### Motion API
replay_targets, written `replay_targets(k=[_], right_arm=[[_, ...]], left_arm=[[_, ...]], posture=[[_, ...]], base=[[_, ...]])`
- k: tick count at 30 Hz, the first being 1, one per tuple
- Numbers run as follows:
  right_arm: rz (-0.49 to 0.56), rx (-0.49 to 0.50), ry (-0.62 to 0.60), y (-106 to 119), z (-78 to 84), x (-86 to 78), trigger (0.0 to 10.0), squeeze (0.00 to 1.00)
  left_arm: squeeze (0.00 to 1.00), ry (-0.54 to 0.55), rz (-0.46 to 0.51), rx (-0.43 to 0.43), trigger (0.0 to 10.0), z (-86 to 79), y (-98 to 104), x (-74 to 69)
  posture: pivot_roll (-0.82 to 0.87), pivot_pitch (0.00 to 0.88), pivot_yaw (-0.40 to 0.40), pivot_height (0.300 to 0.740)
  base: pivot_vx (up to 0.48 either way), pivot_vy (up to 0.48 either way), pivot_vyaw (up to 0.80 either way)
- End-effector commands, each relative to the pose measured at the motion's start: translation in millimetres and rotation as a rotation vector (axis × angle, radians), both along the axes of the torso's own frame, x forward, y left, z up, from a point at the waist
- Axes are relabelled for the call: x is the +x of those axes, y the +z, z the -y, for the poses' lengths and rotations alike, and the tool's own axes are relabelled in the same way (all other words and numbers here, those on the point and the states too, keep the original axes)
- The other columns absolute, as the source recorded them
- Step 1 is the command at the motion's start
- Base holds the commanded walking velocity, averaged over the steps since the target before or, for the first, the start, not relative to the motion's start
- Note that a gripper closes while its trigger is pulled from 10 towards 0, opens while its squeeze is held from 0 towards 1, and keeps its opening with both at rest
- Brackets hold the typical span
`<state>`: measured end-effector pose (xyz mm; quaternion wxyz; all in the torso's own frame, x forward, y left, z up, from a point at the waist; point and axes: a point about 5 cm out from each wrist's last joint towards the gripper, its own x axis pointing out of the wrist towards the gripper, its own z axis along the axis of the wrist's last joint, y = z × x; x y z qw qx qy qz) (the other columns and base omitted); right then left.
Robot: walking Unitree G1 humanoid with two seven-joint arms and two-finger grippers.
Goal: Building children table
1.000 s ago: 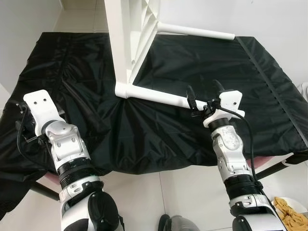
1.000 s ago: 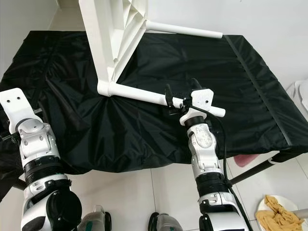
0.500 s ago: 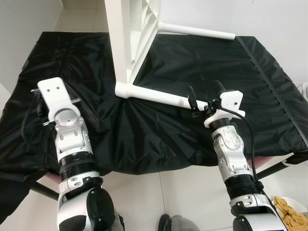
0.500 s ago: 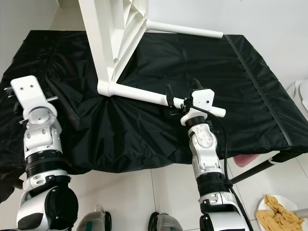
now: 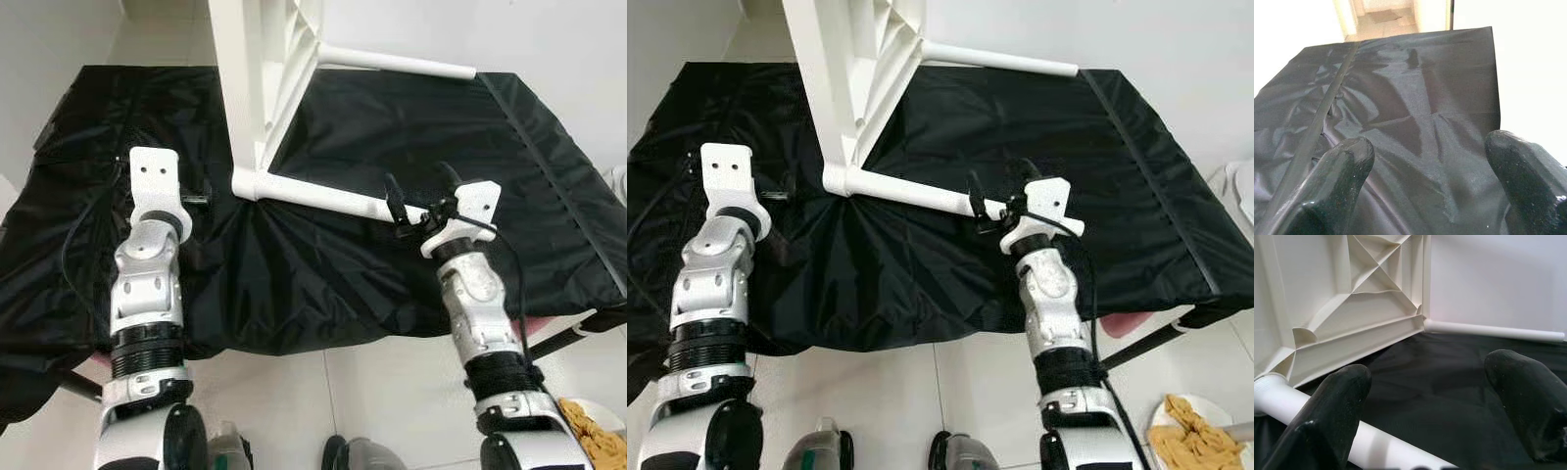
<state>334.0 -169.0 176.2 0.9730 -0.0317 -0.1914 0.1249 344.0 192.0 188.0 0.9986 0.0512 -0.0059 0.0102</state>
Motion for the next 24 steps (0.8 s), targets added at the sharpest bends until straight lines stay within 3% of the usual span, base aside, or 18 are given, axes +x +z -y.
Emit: replay_targets(k=[1, 6, 8, 13, 20, 24], right_arm=[[-0.057, 0.033, 0.071, 1, -2.2, -0.4, 10.0, 0.0], [-0.108, 0.044, 0.058, -1, 0.9, 1.8, 10.0, 0.0], [-0.148, 0.014, -0.021, -6, 8.1, 5.5, 10.0, 0.0], [-0.165, 0.036, -0.07, -5, 11.9, 4.5, 10.0, 0.0], [-0.108, 0.006, -0.068, 1, 4.4, 0.0, 10.0, 0.0], [-0.091, -0.019, -0.021, 5, -4.9, 1.0, 10.0, 0.0]], left_arm=[[0.0, -0.046, 0.006, -0.007, 10.0, 2.6, -1, -2.6], [0.0, -0.057, 0.009, -0.01, 10.0, 1.7, -1, -4.3], [0.0, -0.066, 0.017, 0.008, 10.0, 1.4, -1, -6.0], [0.0, -0.056, 0.044, 0.029, 10.0, 1.7, 2, -11.0], [0.0, -0.063, 0.061, -0.023, 10.0, 6.8, 3, -17.7], [0.0, -0.087, 0.075, -0.018, 10.0, 11.6, 9, -9.8]], posture=[[0.06, 0.041, -0.037, 0.74], [0.06, 0.039, -0.041, 0.74], [0.06, 0.029, -0.049, 0.74], [0.07, 0.02, -0.056, 0.74], [0.08, 0.019, -0.063, 0.74], [0.08, 0.032, -0.063, 0.74]], base=[[0.0, 0.0, 0.0], [0.0, 0.0, 0.0], [0.0, 0.0, 0.0], [0.0, 0.0, 0.0], [0.0, 0.0, 0.0], [0.0, 0.0, 0.0]])
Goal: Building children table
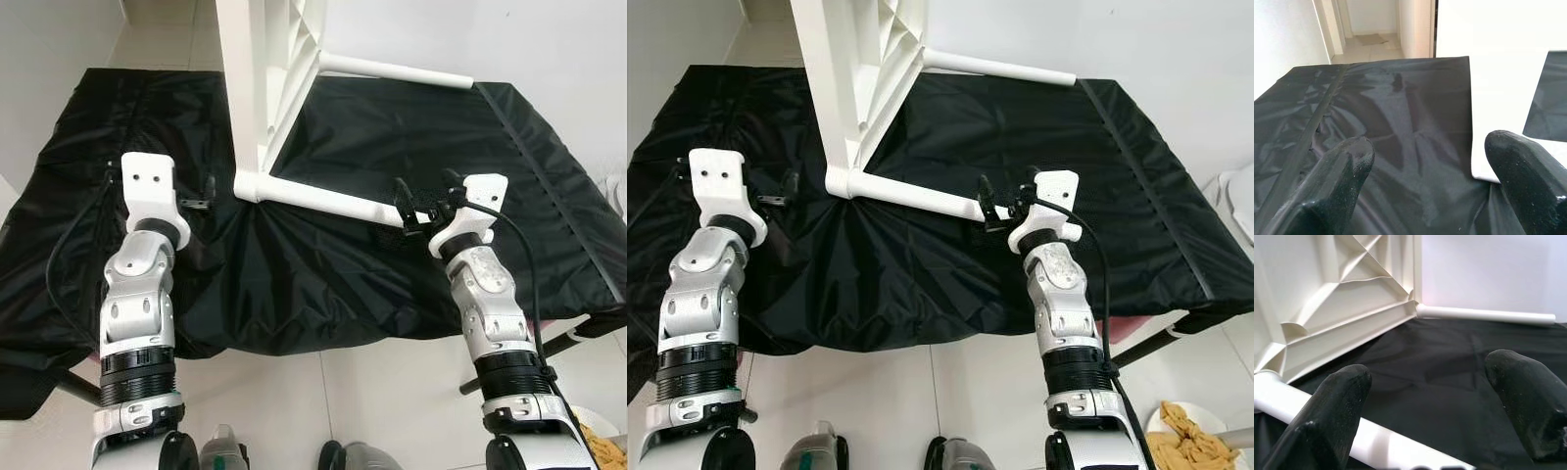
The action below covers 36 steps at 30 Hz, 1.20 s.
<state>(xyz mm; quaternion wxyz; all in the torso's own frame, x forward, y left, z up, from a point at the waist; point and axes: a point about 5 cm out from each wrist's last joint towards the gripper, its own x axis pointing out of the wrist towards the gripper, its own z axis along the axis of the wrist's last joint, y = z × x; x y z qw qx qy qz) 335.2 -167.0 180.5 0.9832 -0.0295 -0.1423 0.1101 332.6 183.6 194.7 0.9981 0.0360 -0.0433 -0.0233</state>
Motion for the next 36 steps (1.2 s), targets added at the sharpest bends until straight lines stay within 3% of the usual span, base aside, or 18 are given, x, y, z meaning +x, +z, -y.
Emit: replay_targets(k=[1, 7, 9, 20, 36], right_arm=[[0.018, -0.037, 0.024, 5, -5.5, 1.3, 10.0, 0.0], [0.034, -0.045, 0.021, 11, -5.4, 2.5, 10.0, 0.0], [0.056, -0.049, 0.002, 19, -1.4, 4.1, 10.0, 0.0], [0.062, -0.06, -0.033, 20, 5.8, 0.0, 10.0, 0.0], [0.057, -0.065, -0.064, 21, 9.3, 0.0, 10.0, 0.0]], left_arm=[[0.0, -0.026, 0.01, 0.019, 10.0, 3.7, 7, 9.9], [0.0, -0.039, 0.022, 0.035, 10.0, 4.0, 15, 16.8], [0.0, -0.085, 0.03, 0.064, 10.0, 10.8, 24, 24.9], [0.0, -0.189, 0.065, 0.093, 10.0, 27.6, 42, 34.6], [0.0, -0.169, 0.071, 0.068, 10.0, 33.9, 51, 48.8]], posture=[[0.07, 0.038, -0.059, 0.74], [0.06, 0.056, -0.045, 0.74], [0.05, 0.082, -0.032, 0.74], [0.04, 0.134, -0.011, 0.74], [0.03, 0.132, -0.005, 0.74]], base=[[0.0, 0.0, 0.0], [0.0, 0.0, 0.0], [0.0, 0.0, 0.0], [0.0, 0.0, 0.0], [0.0, 0.0, 0.0]])
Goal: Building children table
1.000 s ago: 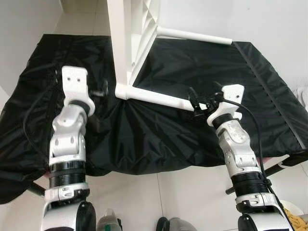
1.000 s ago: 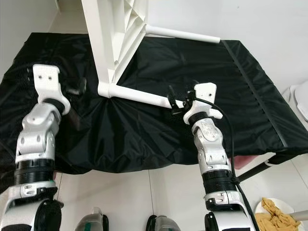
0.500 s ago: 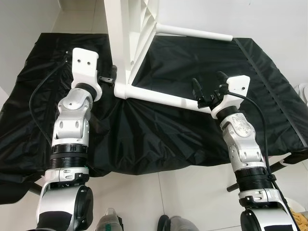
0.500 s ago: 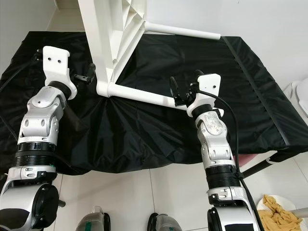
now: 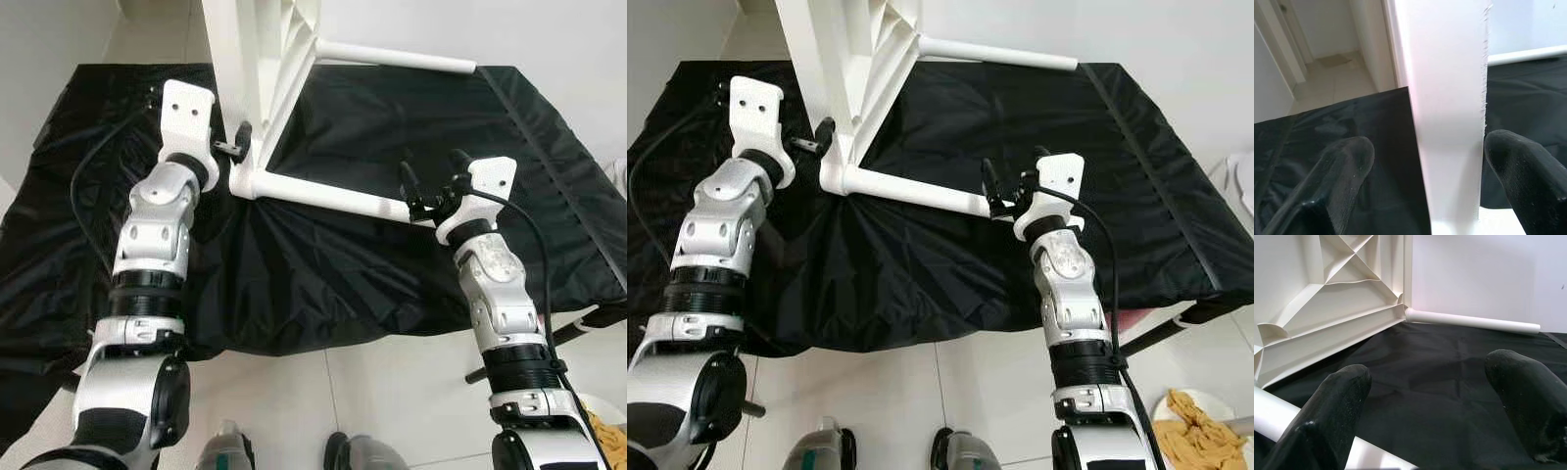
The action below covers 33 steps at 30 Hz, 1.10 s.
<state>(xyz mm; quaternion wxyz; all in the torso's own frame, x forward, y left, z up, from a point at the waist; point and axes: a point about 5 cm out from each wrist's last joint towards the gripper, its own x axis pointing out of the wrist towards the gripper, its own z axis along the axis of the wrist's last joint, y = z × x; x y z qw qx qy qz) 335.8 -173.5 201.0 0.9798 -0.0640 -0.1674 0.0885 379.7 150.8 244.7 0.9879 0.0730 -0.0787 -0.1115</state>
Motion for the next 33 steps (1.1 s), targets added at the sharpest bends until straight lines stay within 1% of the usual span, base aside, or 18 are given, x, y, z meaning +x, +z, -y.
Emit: replay_targets(k=[1, 7, 9, 16, 17, 21, 23, 28, 30, 33], right_arm=[[-0.002, -0.008, -0.014, 1, 2.8, -0.7, 10.0, 0.0], [-0.001, -0.009, -0.025, 1, 4.4, -1.1, 10.0, 0.0], [-0.001, -0.009, -0.033, 1, 5.8, -1.3, 10.0, 0.0], [-0.001, -0.011, -0.037, 1, 6.2, -1.7, 10.0, 0.0], [0.0, -0.012, -0.042, 1, 6.6, -2.4, 10.0, 0.0], [0.003, -0.018, -0.054, 1, 7.4, -4.6, 10.0, 0.0], [0.002, -0.017, -0.06, 1, 7.6, -6.4, 10.0, 0.0], [0.001, -0.017, -0.065, 0, 8.2, -8.0, 10.0, 0.0], [-0.001, -0.017, -0.069, -1, 8.3, -8.9, 10.0, 0.0], [-0.003, -0.016, -0.074, -2, 8.3, -10.0, 10.0, 0.0]], left_arm=[[0.0, 0.007, 0.003, -0.013, 10.0, 1.1, 1, 1.8], [0.0, 0.001, 0.008, -0.027, 10.0, 5.4, 3, 4.3], [0.0, -0.014, 0.015, -0.03, 10.0, 9.9, 5, 5.4], [0.0, -0.016, 0.014, -0.032, 10.0, 12.4, 6, 8.2], [0.0, -0.01, 0.009, -0.035, 10.0, 13.2, 6, 9.9], [0.0, 0.031, -0.01, -0.051, 10.0, 13.5, 7, 15.5], [0.0, 0.074, -0.018, -0.059, 10.0, 13.5, 8, 19.4], [0.0, 0.105, -0.036, -0.07, 10.0, 16.0, 9, 23.5], [0.0, 0.152, -0.037, -0.045, 10.0, 17.5, 9, 25.7], [0.0, 0.201, -0.04, -0.038, 10.0, 17.6, 9, 27.9]], posture=[[0.03, 0.132, -0.005, 0.74], [0.02, 0.134, -0.002, 0.74], [0.02, 0.136, -0.001, 0.74], [0.02, 0.134, 0.003, 0.74], [0.0, 0.135, 0.015, 0.74], [-0.01, 0.136, 0.022, 0.74], [-0.01, 0.137, 0.026, 0.74], [-0.02, 0.138, 0.032, 0.74], [-0.02, 0.139, 0.036, 0.74], [-0.02, 0.139, 0.04, 0.74]], base=[[0.0, 0.0, 0.0], [0.0, 0.0, 0.0], [0.0, 0.0, 0.0], [0.0, 0.0, 0.0], [0.0, 0.0, 0.0], [0.0, 0.0, 0.0], [0.0, 0.0, 0.0], [0.0, 0.0, 0.0], [0.0, 0.0, 0.0], [0.0, 0.0, 0.0]])
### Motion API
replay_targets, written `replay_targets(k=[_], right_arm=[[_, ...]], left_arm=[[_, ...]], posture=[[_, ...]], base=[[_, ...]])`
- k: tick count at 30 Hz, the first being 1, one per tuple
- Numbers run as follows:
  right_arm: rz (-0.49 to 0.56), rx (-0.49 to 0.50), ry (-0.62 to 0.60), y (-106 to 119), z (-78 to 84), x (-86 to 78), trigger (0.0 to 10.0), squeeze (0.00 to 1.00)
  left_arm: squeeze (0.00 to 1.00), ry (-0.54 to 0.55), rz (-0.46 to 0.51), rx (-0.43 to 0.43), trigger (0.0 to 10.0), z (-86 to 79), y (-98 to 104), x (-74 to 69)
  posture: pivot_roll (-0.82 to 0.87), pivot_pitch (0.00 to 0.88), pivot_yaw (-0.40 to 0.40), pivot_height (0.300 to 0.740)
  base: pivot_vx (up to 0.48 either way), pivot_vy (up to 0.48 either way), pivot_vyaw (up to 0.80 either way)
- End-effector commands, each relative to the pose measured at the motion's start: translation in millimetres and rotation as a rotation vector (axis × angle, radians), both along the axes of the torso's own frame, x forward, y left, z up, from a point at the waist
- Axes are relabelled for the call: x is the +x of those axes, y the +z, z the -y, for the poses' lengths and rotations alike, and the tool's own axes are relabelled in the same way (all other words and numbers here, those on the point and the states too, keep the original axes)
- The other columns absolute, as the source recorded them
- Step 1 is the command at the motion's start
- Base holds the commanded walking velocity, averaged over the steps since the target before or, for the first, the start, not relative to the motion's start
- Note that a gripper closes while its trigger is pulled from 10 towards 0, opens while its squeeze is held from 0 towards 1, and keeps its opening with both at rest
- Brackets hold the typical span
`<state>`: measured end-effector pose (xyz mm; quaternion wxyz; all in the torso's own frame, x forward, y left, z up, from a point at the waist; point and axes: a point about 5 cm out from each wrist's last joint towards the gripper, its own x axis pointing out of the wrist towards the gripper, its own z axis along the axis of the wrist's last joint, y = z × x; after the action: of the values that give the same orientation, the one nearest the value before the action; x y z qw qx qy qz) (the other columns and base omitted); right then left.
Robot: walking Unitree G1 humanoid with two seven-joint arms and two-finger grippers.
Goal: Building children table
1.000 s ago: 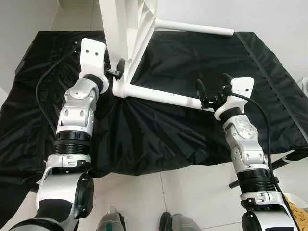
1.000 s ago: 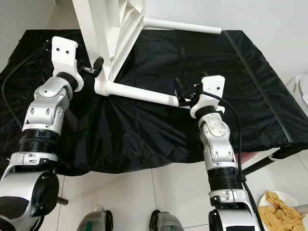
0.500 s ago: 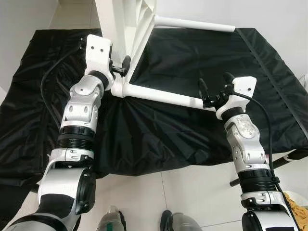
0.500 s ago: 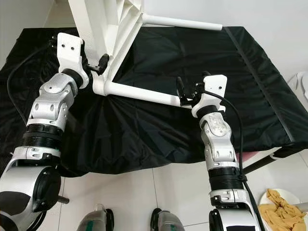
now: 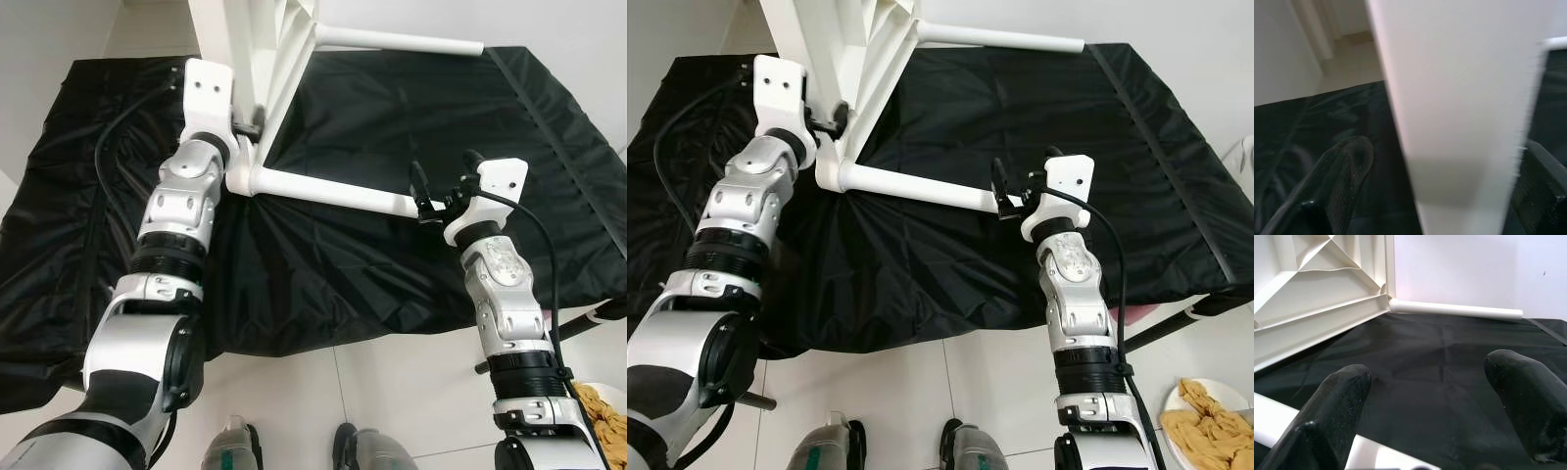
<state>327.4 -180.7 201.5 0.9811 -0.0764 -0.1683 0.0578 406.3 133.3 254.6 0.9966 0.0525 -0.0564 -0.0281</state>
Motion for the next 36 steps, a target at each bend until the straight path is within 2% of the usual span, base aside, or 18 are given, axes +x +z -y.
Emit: replay_targets(k=[1, 4, 9, 25, 34, 36], right_arm=[[-0.011, -0.002, -0.009, -2, 1.1, -1.6, 10.0, 0.0], [-0.017, 0.002, -0.015, -4, 0.6, -3.0, 10.0, 0.0], [-0.022, 0.003, -0.018, -5, -0.9, -4.0, 10.0, 0.0], [-0.026, 0.004, -0.018, -5, -3.3, -4.1, 10.0, 0.0], [-0.018, 0.01, -0.031, -3, -1.8, -9.1, 10.0, 0.0], [-0.016, 0.012, -0.038, -2, -0.5, -11.2, 10.0, 0.0]], left_arm=[[0.0, 0.034, -0.004, 0.013, 10.0, 0.1, -1, 1.3], [0.0, 0.08, -0.016, -0.016, 10.0, 0.2, 1, 4.2], [0.0, 0.098, -0.027, -0.062, 10.0, 2.4, 4, 7.2], [0.0, 0.091, -0.013, -0.073, 10.0, 13.3, 13, 12.5], [0.0, 0.077, -0.01, -0.074, 10.0, 20.5, 18, 15.1], [0.0, 0.081, 0.018, -0.098, 10.0, 19.6, 20, 14.8]], posture=[[-0.02, 0.139, 0.04, 0.74], [-0.02, 0.139, 0.044, 0.74], [-0.02, 0.136, 0.044, 0.74], [-0.02, 0.128, 0.051, 0.74], [-0.04, 0.153, 0.065, 0.74], [-0.04, 0.162, 0.069, 0.74]], base=[[0.0, 0.0, 0.0], [0.0, 0.0, 0.0], [0.0, 0.0, 0.0], [0.0, 0.0, 0.0], [0.0, 0.0, 0.0], [0.0, 0.0, 0.0]])
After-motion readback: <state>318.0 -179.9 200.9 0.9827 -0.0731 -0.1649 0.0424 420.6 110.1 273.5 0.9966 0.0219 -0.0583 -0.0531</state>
